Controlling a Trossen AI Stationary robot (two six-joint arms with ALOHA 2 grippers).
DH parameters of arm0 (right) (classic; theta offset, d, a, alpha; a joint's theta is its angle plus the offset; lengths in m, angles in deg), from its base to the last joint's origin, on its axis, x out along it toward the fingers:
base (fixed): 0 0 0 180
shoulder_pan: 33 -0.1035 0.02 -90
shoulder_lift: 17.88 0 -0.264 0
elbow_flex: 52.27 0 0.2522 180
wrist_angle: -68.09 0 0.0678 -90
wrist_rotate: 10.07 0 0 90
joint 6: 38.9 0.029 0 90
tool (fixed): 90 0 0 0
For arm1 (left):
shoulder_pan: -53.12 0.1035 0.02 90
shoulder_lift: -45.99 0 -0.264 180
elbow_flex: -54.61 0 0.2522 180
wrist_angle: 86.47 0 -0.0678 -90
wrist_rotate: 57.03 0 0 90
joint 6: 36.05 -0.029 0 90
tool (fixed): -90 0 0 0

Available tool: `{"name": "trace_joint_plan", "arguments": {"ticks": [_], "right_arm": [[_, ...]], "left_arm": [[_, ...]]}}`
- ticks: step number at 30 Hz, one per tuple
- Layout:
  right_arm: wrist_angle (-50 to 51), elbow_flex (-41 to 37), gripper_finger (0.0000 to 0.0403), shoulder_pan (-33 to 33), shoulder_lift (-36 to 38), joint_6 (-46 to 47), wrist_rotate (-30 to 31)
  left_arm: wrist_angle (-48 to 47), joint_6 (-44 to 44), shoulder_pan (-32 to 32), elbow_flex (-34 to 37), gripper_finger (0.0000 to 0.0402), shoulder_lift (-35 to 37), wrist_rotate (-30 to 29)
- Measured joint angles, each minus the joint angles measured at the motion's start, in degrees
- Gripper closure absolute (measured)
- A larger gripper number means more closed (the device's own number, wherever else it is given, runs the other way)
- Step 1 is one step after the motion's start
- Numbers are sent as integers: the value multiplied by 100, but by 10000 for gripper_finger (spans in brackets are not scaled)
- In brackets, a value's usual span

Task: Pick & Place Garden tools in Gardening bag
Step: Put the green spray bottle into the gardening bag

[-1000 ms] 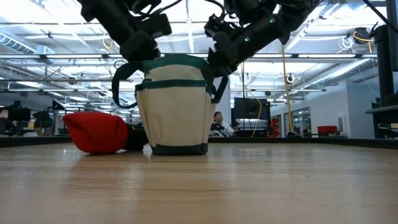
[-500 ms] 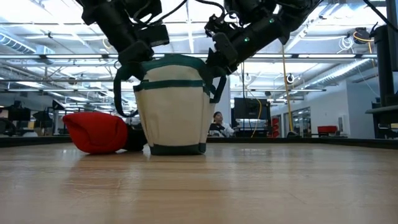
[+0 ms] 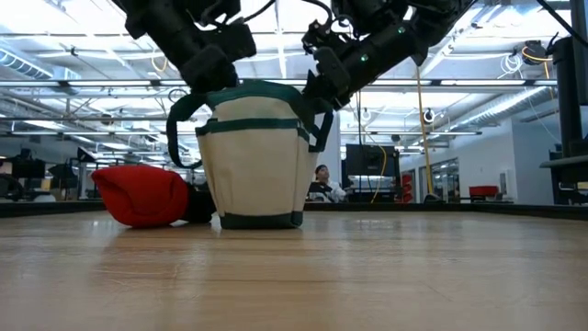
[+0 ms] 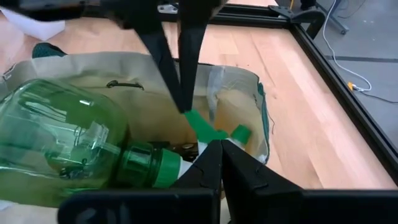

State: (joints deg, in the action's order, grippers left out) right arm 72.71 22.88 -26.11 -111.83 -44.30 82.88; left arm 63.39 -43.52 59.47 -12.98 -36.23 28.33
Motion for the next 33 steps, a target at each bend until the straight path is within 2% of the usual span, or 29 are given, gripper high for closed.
{"name": "trace_joint_plan", "arguments": {"ticks": [5,12,29,33], "right_arm": [[35,0,403,0,-2,1,0],[39,0,403,0,-4,1,-1],[28,2,403,0,-4,19,-3],[30,2,403,0,-4,17,-3]], "left_arm": [[-130,-37,-2,0,397,-266,-151],[-603,44,0,-7,397,-284,-481],[-747,-234,2,-13,399,-630,-223],[-666,-101,7,2,386,-491,-243]]}}
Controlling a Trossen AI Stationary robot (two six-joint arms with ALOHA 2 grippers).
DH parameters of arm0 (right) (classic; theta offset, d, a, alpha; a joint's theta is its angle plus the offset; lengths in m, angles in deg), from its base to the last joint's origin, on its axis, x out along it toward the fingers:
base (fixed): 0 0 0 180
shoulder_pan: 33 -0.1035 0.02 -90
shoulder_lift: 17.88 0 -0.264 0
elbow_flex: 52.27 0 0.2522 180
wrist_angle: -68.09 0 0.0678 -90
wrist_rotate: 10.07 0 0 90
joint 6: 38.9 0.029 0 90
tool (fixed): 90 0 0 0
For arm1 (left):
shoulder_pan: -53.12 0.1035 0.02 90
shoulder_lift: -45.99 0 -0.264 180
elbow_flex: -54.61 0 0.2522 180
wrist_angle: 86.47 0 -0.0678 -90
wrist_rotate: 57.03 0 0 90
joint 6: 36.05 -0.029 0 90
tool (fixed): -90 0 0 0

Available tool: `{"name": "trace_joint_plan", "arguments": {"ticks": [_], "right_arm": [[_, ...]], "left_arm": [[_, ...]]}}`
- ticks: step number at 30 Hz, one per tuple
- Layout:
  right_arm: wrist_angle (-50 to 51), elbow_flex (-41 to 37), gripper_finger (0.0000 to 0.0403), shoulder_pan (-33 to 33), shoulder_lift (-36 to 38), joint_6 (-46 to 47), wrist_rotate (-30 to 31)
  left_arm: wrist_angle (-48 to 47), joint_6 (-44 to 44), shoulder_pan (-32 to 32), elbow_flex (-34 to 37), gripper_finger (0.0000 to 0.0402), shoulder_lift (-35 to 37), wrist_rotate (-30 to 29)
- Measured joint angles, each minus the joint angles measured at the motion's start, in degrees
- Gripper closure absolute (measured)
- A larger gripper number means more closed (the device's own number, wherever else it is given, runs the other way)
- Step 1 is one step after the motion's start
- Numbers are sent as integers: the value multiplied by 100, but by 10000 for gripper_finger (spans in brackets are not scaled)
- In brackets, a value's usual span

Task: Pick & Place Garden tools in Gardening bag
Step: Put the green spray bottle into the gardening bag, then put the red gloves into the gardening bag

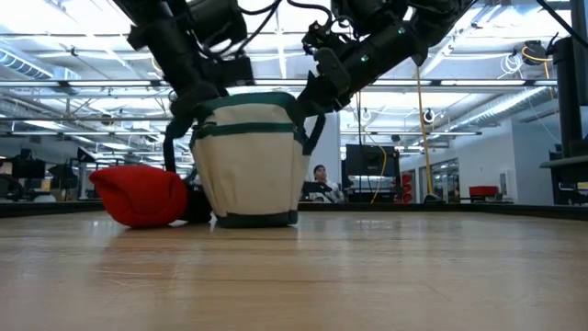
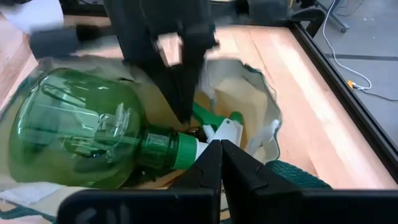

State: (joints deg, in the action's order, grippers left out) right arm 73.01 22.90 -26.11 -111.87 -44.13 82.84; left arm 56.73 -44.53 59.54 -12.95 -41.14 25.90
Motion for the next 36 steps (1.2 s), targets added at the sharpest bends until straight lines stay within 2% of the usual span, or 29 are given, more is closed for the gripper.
{"name": "trace_joint_plan", "arguments": {"ticks": [4,10,15,21,27,36], "right_arm": [[3,0,403,0,0,4,-2],[5,2,403,0,0,3,-2],[9,2,403,-2,0,4,-4],[9,2,403,-20,0,4,-4],[37,0,403,-24,0,4,-2],[55,2,403,-24,0,4,-2]], "left_arm": [[-33,2,-7,2,380,292,-9],[-90,149,-49,4,398,1007,-29],[-285,149,-202,2,383,1661,-21],[-814,407,-424,0,376,2194,434],[-1526,622,-728,-3,376,2281,717],[-2306,2029,-1004,-4,370,2246,722]]}}
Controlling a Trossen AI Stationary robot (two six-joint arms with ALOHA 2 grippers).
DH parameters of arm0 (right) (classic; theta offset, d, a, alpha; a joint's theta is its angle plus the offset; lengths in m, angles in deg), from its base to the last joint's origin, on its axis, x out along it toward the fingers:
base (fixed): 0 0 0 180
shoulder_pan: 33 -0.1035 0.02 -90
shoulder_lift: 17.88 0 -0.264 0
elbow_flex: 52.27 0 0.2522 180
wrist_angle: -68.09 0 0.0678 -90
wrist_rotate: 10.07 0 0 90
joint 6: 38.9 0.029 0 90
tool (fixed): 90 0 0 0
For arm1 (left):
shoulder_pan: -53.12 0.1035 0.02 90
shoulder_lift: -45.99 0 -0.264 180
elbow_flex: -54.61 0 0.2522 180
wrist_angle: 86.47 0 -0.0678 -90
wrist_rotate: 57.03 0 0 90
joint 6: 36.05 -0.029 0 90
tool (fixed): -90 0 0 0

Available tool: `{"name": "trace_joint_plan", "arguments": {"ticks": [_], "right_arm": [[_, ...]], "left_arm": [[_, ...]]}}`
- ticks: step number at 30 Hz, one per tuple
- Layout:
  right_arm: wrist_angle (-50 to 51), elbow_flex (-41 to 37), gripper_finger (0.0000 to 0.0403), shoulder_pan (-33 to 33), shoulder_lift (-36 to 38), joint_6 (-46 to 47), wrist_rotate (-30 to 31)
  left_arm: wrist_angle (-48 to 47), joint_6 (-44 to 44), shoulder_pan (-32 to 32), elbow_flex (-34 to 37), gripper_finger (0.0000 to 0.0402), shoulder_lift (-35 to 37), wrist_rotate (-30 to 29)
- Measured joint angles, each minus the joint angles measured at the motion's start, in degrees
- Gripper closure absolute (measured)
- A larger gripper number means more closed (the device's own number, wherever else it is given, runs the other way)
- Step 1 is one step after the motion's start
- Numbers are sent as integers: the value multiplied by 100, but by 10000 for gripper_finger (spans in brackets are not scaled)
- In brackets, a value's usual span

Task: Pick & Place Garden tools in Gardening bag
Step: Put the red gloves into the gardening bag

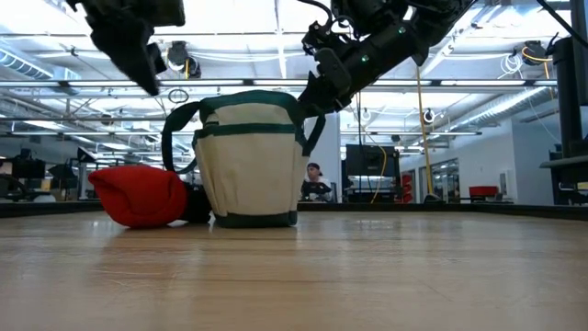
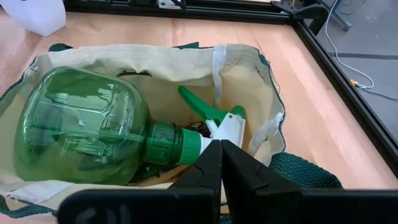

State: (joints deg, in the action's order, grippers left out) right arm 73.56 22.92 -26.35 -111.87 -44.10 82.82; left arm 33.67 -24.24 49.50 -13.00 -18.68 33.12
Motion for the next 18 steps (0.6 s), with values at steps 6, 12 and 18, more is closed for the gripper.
{"name": "trace_joint_plan", "arguments": {"ticks": [6,12,18], "right_arm": [[0,0,403,-2,0,1,0],[2,0,403,-2,0,115,0],[1,-1,403,-2,0,166,0]], "left_arm": [[-327,103,-103,0,323,-2,-18],[-448,983,-175,0,277,-118,480],[-363,2472,-288,0,265,-561,366]]}}
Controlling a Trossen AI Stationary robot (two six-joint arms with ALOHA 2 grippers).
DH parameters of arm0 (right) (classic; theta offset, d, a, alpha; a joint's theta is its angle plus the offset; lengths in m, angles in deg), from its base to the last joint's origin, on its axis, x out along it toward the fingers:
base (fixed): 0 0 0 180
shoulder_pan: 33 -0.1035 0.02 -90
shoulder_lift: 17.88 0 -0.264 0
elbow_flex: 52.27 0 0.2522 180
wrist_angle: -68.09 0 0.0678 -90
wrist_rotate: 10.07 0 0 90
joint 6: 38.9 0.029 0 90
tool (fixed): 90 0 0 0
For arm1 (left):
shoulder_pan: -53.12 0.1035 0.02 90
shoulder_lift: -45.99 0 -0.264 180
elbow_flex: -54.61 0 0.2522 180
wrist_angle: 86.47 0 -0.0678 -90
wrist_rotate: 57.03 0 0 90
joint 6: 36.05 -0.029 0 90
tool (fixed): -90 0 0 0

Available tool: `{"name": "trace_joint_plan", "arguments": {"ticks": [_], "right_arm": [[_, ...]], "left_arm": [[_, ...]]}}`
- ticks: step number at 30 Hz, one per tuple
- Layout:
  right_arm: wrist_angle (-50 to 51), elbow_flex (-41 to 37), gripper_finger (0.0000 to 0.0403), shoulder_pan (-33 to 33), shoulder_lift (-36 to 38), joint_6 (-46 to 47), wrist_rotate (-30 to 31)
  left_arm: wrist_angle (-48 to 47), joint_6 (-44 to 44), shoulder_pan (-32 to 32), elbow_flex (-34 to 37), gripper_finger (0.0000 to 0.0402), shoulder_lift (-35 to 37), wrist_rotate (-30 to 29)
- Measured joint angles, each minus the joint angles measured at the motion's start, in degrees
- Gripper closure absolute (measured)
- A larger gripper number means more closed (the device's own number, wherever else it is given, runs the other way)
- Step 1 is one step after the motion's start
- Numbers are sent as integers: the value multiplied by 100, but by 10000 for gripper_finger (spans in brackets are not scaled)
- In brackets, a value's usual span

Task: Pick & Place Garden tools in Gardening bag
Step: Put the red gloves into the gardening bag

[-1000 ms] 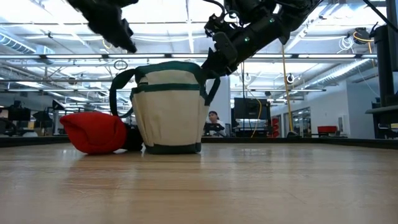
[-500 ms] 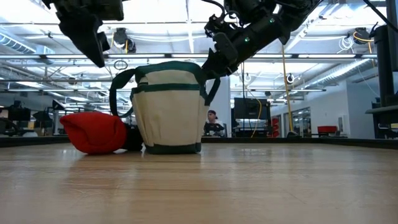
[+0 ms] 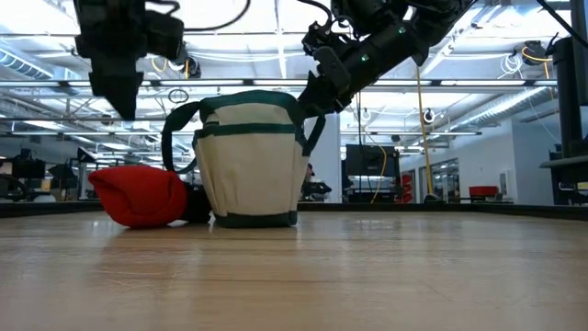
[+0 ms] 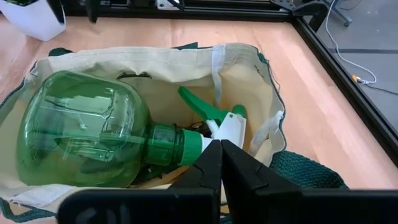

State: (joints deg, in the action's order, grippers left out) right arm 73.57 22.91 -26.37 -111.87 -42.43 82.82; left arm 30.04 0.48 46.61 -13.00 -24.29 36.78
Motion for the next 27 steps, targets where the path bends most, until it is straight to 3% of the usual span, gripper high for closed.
{"name": "trace_joint_plan", "arguments": {"ticks": [12,27], "right_arm": [[2,0,403,0,0,-13,0],[1,-1,403,0,0,-20,0]], "left_arm": [[392,323,-198,2,281,-1105,-235],[809,-201,-198,-4,295,-1991,-154]]}}
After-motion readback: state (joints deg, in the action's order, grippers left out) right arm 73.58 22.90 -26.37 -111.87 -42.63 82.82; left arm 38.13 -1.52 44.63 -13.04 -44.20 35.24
